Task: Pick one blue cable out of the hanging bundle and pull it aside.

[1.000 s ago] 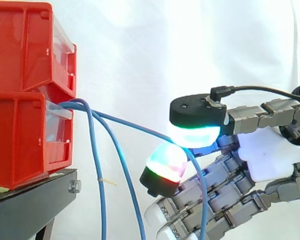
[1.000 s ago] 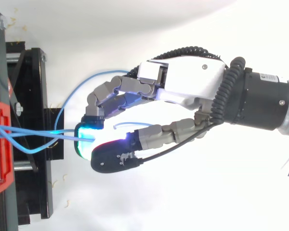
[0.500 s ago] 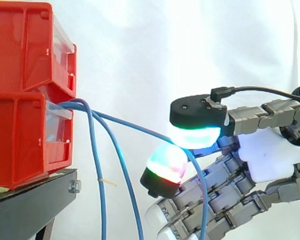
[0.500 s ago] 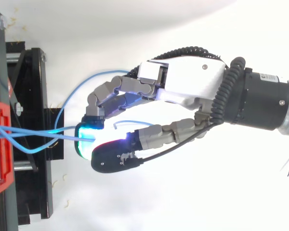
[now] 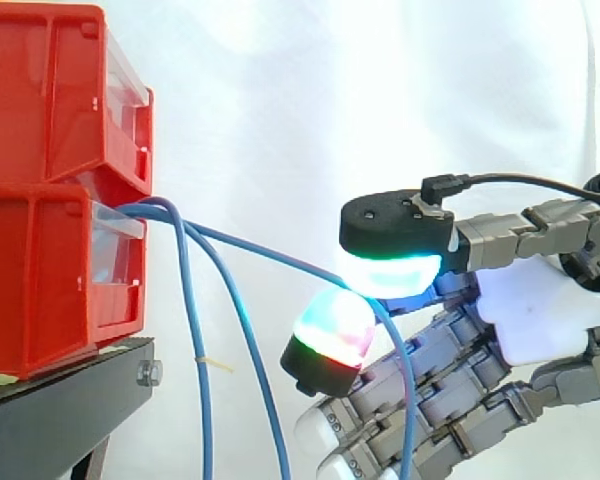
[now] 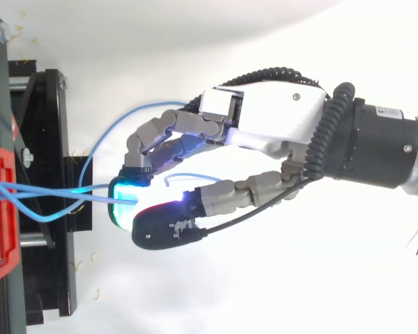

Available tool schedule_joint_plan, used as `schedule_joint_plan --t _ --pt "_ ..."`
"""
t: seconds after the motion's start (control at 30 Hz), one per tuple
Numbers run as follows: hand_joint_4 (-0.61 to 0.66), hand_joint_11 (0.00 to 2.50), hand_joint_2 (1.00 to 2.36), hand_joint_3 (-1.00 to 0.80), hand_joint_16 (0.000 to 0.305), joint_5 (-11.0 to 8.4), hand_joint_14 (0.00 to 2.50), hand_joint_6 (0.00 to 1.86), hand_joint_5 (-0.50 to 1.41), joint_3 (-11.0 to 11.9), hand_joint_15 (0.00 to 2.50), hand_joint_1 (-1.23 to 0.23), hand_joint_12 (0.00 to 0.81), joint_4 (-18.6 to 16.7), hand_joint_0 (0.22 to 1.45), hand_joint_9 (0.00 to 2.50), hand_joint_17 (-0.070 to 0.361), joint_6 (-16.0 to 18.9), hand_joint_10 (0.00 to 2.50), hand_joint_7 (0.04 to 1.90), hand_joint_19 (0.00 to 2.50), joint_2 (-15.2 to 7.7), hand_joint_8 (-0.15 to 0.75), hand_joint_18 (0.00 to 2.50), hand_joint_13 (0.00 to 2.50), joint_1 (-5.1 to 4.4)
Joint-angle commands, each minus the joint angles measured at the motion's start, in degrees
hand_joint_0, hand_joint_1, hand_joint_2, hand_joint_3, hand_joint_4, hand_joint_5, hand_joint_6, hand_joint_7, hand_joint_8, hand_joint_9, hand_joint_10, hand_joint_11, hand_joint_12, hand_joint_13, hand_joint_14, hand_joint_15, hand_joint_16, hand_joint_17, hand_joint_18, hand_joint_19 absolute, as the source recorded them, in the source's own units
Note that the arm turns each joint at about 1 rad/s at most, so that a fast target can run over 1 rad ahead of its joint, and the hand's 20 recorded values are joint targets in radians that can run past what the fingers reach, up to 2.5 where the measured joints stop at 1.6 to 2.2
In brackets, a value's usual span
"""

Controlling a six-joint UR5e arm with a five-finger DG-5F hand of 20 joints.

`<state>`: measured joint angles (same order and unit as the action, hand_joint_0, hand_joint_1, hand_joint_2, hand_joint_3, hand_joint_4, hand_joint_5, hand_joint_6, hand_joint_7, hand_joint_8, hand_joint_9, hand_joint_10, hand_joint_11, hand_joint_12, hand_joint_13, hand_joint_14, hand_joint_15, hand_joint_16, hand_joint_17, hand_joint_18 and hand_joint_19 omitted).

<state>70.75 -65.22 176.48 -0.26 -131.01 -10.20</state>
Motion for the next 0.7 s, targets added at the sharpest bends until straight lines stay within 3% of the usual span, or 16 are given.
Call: schedule_joint_plan --t 0.0,0.67 --pt "-0.11 0.11 1.17 0.04 0.078 0.00 0.01 0.86 -0.03 0.00 0.30 -0.82 0.488 0.00 0.53 0.65 0.175 0.00 0.00 1.05 0.37 0.05 0.275 0.31 0.48 0.00" --pt "-0.11 0.13 1.16 0.04 0.078 0.00 0.01 0.86 -0.03 0.00 0.32 -0.82 0.490 0.00 0.53 0.69 0.175 0.00 0.00 1.05 0.38 -0.04 0.286 0.36 0.51 0.00"
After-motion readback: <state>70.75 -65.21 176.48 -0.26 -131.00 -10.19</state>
